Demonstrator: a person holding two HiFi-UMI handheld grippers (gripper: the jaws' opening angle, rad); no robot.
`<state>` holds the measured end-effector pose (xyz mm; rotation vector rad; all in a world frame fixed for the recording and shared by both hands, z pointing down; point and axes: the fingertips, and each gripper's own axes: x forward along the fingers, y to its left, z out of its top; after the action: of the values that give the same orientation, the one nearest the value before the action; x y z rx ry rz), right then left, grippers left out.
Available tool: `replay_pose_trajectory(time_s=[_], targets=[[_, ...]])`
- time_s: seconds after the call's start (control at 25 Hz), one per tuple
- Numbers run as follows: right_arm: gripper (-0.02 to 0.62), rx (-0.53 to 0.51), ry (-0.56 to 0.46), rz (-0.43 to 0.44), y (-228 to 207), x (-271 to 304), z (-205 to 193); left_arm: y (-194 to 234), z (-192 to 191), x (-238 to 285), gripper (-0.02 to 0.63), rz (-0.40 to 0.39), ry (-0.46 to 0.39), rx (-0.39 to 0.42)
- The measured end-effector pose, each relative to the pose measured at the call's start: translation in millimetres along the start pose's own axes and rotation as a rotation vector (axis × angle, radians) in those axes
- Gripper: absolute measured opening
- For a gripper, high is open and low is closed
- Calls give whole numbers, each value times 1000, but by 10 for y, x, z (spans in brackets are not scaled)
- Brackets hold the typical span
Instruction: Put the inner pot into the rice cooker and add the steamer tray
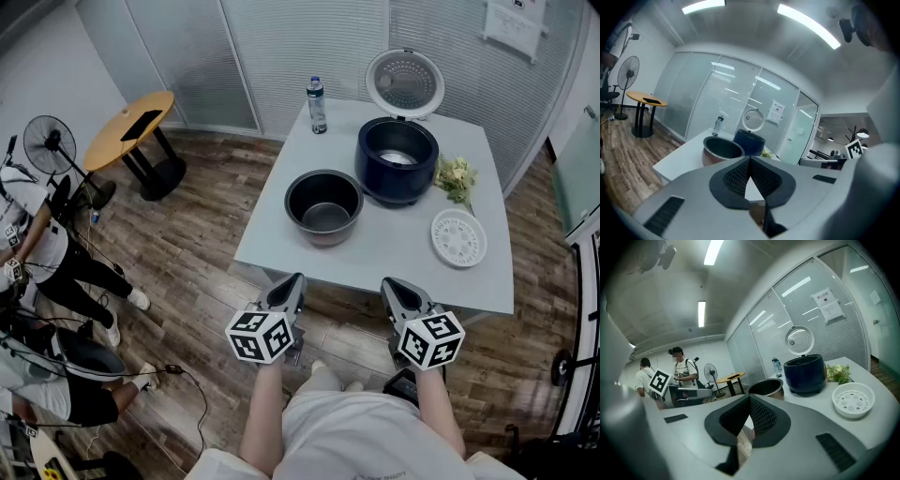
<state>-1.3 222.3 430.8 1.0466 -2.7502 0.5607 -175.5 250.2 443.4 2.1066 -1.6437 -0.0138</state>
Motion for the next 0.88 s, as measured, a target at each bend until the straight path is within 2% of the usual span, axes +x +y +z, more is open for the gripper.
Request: replay_pose_trajectory(time_s=[0.36, 0.56, 0.72, 0.88], targets=[[17, 8, -6, -6, 60, -41, 26, 5, 34, -59, 9, -1, 4, -2], [17, 17, -1, 43, 70, 113, 20, 116, 75, -49, 9, 40, -7, 3], [17, 13, -6, 2, 101, -125, -22, -67, -13, -144, 11, -5, 12, 7], [17, 27, -16, 33, 238, -40, -149, 68, -60, -373, 11, 38, -10, 14]])
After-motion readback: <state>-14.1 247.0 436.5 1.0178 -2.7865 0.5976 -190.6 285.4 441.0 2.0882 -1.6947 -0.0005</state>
